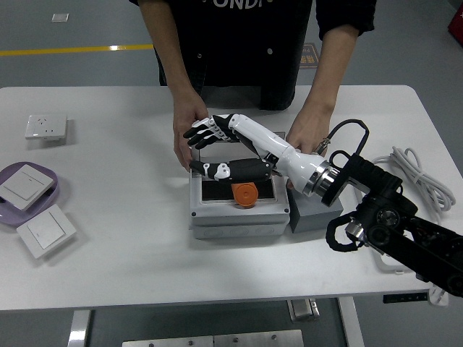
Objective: Pick up the cylinder from the cube,place it in the box,flap close box
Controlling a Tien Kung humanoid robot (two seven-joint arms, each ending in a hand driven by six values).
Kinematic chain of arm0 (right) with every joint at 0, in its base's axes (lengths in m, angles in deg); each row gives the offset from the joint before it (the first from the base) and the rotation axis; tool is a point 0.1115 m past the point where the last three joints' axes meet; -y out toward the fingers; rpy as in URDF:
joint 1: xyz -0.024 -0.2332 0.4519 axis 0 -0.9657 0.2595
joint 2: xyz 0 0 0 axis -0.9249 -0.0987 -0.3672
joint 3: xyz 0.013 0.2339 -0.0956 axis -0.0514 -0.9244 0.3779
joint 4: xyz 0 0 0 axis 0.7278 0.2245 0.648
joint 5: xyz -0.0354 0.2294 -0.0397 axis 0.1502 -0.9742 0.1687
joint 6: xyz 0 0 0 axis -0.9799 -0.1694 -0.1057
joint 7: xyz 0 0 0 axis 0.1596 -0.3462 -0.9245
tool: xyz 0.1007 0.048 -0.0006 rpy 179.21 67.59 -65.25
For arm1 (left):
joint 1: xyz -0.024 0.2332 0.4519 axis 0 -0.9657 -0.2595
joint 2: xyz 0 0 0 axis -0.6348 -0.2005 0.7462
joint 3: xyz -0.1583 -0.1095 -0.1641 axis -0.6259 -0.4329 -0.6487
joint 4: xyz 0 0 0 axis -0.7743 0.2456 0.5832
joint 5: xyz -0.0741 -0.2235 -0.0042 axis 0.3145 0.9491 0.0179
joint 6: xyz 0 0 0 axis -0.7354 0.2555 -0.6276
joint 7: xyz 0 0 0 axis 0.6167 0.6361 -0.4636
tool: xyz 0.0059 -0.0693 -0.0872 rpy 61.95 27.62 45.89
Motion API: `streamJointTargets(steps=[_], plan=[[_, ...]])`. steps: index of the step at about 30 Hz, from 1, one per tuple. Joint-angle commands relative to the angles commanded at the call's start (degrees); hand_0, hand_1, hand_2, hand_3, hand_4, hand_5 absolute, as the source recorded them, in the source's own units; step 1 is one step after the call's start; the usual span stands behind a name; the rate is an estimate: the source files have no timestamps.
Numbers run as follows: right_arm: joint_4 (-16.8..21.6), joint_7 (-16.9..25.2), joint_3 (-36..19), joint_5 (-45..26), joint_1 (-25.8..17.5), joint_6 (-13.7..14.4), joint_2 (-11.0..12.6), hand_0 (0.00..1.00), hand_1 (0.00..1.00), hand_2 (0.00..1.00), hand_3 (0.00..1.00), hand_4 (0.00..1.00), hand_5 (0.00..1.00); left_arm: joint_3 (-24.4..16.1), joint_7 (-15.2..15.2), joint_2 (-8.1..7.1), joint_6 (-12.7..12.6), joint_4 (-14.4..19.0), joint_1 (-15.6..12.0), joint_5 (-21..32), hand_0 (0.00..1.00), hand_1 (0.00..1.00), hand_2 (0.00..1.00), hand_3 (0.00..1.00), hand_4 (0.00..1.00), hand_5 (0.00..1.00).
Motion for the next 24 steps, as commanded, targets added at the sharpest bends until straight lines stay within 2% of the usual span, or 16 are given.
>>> streamJointTargets(steps=[6,14,21,24], plan=[[-4.9,-0.8,0.5,-3.1,4.1,-0.7,-0.2,0.701,0.632,0.656,0.673,0.752,0.328,0.1,0.0,-0.19,0.0,0.0,0.2,0.1,0.616,0.625,0.62,0.639,0.704,0.165],[-14.9,-0.8,3.2,-4.8,8.8,-0.9,-1.5,0.7,0.632,0.655,0.669,0.745,0.336,0.5,0.0,-0.42,0.0,-0.1,0.4,0.4,0.616,0.626,0.62,0.639,0.704,0.165],[-23.7,-0.1,5.0,-6.1,10.7,-0.6,-2.0,0.698,0.628,0.651,0.669,0.734,0.354,0.5,0.1,-0.54,0.0,-0.1,0.6,0.3,0.616,0.625,0.62,0.639,0.703,0.165],[-26.3,0.2,5.7,-6.5,10.6,-0.3,-1.7,0.698,0.628,0.651,0.669,0.734,0.354,0.5,0.1,-0.55,0.0,-0.1,0.6,0.2,0.616,0.625,0.62,0.639,0.703,0.165]])
